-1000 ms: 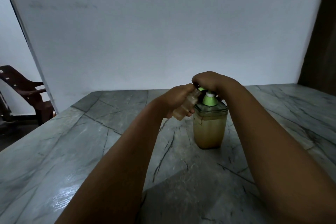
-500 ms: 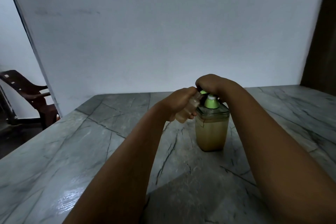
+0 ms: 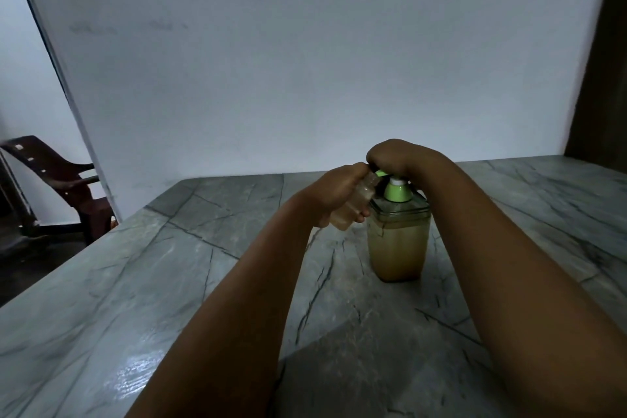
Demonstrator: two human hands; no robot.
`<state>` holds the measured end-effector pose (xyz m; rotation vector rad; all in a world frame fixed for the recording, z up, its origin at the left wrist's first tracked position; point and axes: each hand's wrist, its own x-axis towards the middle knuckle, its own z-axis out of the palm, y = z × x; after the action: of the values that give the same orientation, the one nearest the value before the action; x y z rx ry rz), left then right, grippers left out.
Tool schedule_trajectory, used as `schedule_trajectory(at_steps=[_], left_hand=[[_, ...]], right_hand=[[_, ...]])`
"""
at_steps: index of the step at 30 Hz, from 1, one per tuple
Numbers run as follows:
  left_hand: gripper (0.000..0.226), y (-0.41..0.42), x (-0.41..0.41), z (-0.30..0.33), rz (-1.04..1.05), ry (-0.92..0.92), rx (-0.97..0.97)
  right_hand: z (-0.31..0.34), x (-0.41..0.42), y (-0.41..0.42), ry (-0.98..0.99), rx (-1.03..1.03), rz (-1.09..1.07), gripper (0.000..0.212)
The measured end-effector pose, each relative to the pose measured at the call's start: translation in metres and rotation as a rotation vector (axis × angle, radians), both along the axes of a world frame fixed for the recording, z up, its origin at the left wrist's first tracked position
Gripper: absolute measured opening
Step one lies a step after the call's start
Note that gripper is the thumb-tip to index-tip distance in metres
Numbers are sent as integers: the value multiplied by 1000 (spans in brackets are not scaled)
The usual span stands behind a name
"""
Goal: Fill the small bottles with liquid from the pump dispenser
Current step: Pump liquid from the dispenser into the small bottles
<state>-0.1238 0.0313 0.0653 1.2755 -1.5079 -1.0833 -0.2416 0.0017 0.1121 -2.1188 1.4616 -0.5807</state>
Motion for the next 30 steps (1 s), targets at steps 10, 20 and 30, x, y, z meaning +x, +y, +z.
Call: schedule_trajectory(at_steps=[10, 20, 30], left_hand=[[33, -7, 5, -8, -44, 88, -46], [28, -25, 31, -25, 199, 218, -296], [14, -38, 58, -51, 451, 48, -266]], right_hand=[[3, -6, -12, -315, 144, -79, 23], [1, -9, -19, -365, 151, -82, 12], [-1, -9, -22, -372, 170, -82, 10]])
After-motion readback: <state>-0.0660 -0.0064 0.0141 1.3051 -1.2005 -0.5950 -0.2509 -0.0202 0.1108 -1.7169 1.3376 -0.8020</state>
